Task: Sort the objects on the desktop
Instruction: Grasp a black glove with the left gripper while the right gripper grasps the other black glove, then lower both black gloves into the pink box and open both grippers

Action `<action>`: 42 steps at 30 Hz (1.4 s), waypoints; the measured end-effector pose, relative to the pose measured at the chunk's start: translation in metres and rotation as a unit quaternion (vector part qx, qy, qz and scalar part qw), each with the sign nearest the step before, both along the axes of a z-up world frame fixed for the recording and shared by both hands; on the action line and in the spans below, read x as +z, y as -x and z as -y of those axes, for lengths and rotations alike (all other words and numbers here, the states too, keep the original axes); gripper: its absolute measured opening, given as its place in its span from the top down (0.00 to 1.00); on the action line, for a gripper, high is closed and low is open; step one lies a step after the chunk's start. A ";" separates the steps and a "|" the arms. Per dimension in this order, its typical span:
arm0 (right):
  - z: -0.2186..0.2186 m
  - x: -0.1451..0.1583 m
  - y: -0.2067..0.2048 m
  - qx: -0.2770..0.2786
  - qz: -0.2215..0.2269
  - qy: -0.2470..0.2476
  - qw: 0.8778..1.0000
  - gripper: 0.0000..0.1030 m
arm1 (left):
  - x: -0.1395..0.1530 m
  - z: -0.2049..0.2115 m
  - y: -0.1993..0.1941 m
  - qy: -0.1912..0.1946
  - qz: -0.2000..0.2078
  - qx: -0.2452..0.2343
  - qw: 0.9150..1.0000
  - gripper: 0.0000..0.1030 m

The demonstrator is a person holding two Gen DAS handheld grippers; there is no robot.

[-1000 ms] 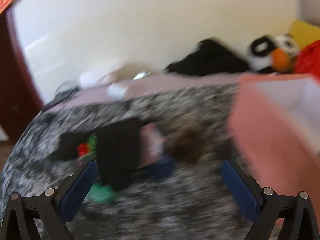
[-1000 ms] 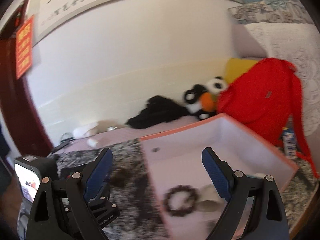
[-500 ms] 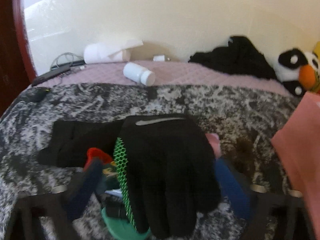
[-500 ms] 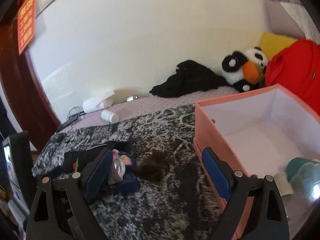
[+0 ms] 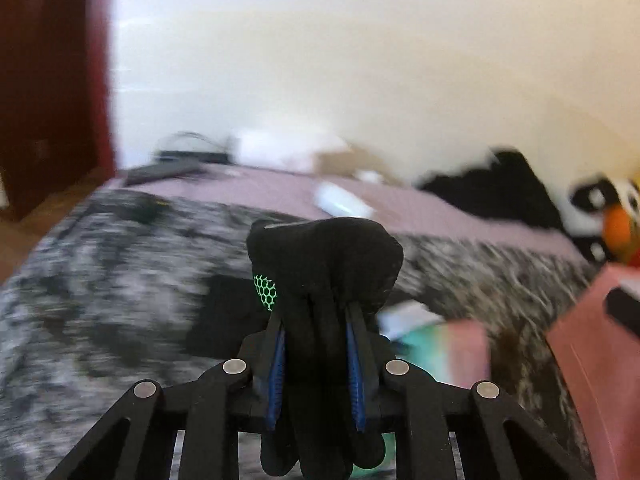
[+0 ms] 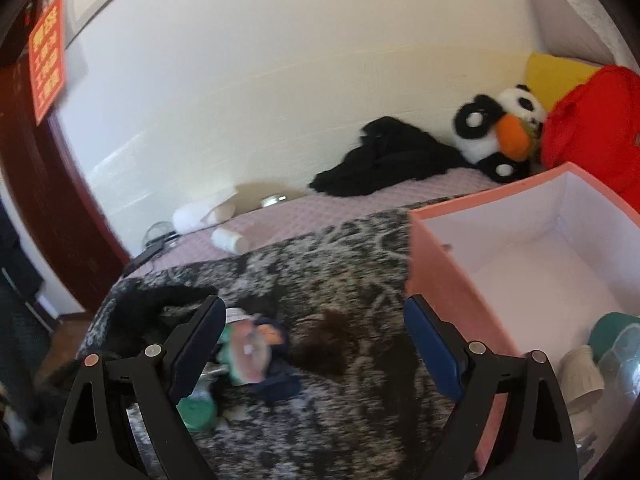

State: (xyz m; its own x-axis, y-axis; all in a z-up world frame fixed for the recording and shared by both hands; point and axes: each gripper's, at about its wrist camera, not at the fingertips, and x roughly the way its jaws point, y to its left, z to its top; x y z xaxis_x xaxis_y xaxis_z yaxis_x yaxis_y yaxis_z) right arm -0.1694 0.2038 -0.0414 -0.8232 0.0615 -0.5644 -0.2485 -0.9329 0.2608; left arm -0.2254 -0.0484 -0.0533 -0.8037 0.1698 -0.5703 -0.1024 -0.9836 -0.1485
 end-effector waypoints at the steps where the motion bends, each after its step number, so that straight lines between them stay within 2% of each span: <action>1: 0.009 -0.001 0.007 0.014 0.004 -0.005 1.000 0.10 | 0.002 0.013 -0.004 0.002 0.000 0.017 1.000 0.80; 5: 0.060 -0.006 0.052 0.091 0.034 -0.038 0.995 0.10 | -0.002 0.057 -0.014 0.029 0.007 0.071 0.997 0.80; 9: 0.130 -0.018 0.110 0.173 0.069 -0.101 0.977 0.10 | -0.006 0.096 -0.011 0.051 0.015 0.119 0.992 0.79; 14: 0.208 -0.060 0.169 0.257 0.132 -0.171 0.942 0.10 | -0.006 0.124 -0.011 0.069 0.014 0.140 0.988 0.79; 16: 0.236 -0.084 0.181 0.289 0.148 -0.207 0.923 0.10 | -0.008 0.129 -0.011 0.075 0.017 0.141 0.987 0.78; 19: 0.262 -0.129 0.195 0.306 0.192 -0.262 0.895 0.11 | -0.012 0.135 -0.012 0.079 0.025 0.141 0.987 0.78; 20: 0.258 -0.132 0.199 0.306 0.197 -0.241 0.900 0.12 | -0.011 0.137 -0.013 0.076 0.025 0.141 0.987 0.78; 21: 0.248 -0.131 0.203 0.304 0.196 -0.202 0.910 0.28 | -0.010 0.138 -0.015 0.076 0.024 0.140 0.987 0.78; 22: 0.239 -0.129 0.207 0.301 0.196 -0.163 0.919 0.58 | -0.008 0.137 -0.017 0.076 0.022 0.139 0.987 0.78; 23: 0.229 -0.122 0.207 0.293 0.193 -0.137 0.926 0.77 | -0.007 0.135 -0.019 0.077 0.020 0.138 0.987 0.78; 24: 0.218 -0.113 0.205 0.282 0.189 -0.118 0.933 0.90 | -0.005 0.133 -0.021 0.077 0.018 0.134 0.988 0.78; 27: 0.191 -0.081 0.189 0.265 0.169 -0.070 0.947 0.90 | 0.003 0.115 -0.026 0.075 0.011 0.112 0.991 0.78; 31: 0.165 -0.027 0.138 0.265 0.130 -0.056 0.954 0.90 | 0.017 0.078 -0.038 0.085 -0.007 0.072 0.994 0.78; 33: 0.147 0.000 0.097 0.255 0.105 -0.054 0.960 0.90 | 0.024 0.057 -0.045 0.092 -0.016 0.050 0.994 0.78; 35: 0.132 0.017 0.061 0.239 0.084 -0.045 0.966 0.90 | 0.032 0.029 -0.056 0.091 -0.026 0.021 0.995 0.78; 39: 0.074 0.045 -0.023 0.183 0.037 -0.011 0.982 0.90 | 0.045 -0.029 -0.078 0.091 -0.046 -0.044 0.994 0.78; 42: 0.028 0.061 -0.086 0.129 0.003 0.011 0.992 0.90 | 0.057 -0.079 -0.097 0.070 -0.058 -0.103 0.991 0.78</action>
